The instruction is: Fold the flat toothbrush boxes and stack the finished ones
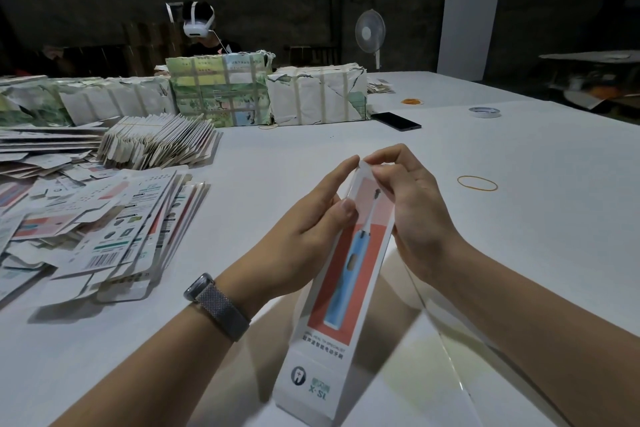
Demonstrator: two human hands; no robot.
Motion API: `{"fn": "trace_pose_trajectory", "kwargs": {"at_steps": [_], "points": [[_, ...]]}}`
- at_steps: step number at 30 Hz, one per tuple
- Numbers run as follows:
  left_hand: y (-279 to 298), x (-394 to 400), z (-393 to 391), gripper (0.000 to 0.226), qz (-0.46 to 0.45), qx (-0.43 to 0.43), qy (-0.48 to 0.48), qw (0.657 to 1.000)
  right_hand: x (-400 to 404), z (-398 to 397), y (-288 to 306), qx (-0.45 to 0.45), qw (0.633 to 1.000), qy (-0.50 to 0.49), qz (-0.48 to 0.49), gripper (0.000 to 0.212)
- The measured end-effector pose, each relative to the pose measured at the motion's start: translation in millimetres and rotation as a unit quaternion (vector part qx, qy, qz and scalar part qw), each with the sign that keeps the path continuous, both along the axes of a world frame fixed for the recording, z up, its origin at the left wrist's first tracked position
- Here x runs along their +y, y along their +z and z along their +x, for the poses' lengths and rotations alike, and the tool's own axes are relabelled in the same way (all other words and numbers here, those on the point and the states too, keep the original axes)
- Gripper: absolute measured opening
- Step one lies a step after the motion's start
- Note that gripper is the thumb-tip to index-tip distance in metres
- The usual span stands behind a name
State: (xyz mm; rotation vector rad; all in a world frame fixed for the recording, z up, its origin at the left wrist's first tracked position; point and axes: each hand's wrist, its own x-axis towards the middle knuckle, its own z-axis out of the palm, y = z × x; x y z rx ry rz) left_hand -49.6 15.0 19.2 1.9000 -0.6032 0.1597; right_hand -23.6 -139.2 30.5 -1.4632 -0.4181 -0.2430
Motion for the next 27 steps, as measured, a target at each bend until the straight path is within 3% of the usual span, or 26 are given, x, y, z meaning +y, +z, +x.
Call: {"fn": "trace_pose_trajectory", "kwargs": {"at_steps": [9, 14, 18, 27], "points": [[0, -4, -6, 0.041, -0.022, 0.000, 0.005, 1.000, -1, 0, 2, 0.012, 1.000, 0.005, 0.013, 0.028], [-1, -4, -8, 0.042, -0.005, -0.015, 0.007, 1.000, -3, 1, 2, 0.027, 0.998, 0.048, 0.031, 0.046], [-1, -3, -9, 0.039, 0.014, -0.021, 0.011, 1.000, -5, 4, 0, 0.043, 0.995, 0.077, 0.041, 0.024], [1, 3, -5, 0.042, 0.038, -0.037, 0.013, 0.999, -11, 11, 2, 0.024, 0.994, 0.106, 0.025, 0.016]]}}
